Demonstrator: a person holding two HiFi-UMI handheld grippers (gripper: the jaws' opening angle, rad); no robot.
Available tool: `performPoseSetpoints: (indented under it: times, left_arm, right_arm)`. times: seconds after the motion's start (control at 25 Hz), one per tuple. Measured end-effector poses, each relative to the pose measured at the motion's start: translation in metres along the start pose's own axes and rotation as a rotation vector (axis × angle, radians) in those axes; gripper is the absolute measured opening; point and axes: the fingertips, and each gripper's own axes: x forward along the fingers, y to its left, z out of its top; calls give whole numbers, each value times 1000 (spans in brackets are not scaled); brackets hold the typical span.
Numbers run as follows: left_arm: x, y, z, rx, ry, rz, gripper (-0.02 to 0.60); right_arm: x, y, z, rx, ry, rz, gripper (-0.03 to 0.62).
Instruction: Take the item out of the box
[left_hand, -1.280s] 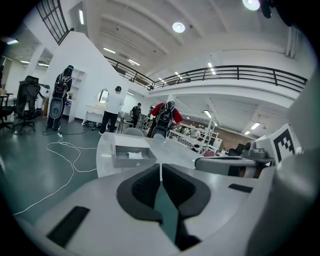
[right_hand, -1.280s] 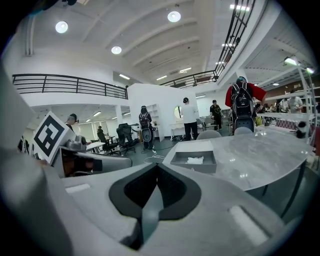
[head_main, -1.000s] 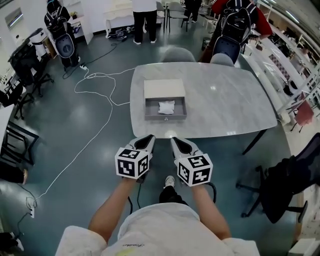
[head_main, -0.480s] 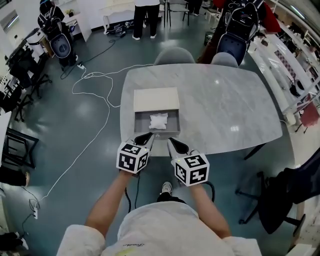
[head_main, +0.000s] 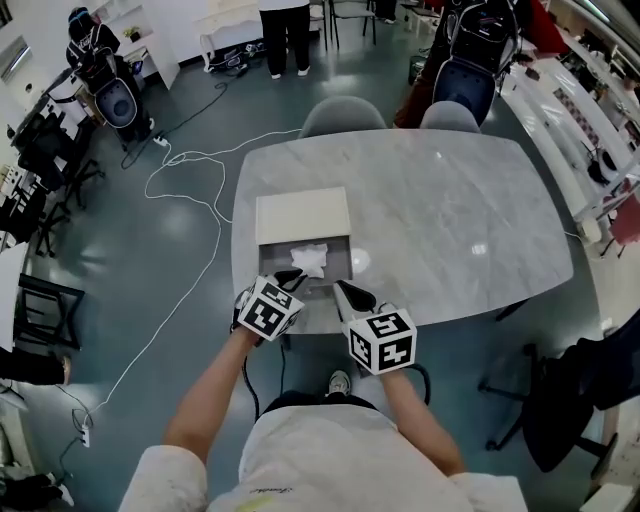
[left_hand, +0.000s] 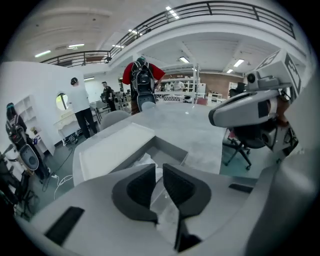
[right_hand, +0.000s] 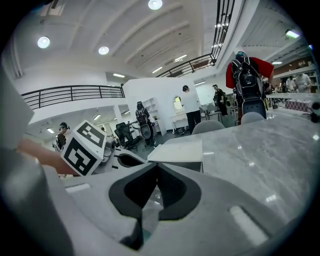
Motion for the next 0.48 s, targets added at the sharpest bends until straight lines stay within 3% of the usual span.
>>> performPoseSetpoints:
  times: [0.48]
  left_arm:
    - [46,14,-9,156,105,-107,43]
  right_arm:
    - [19,-26,8,55,-6,-87,5]
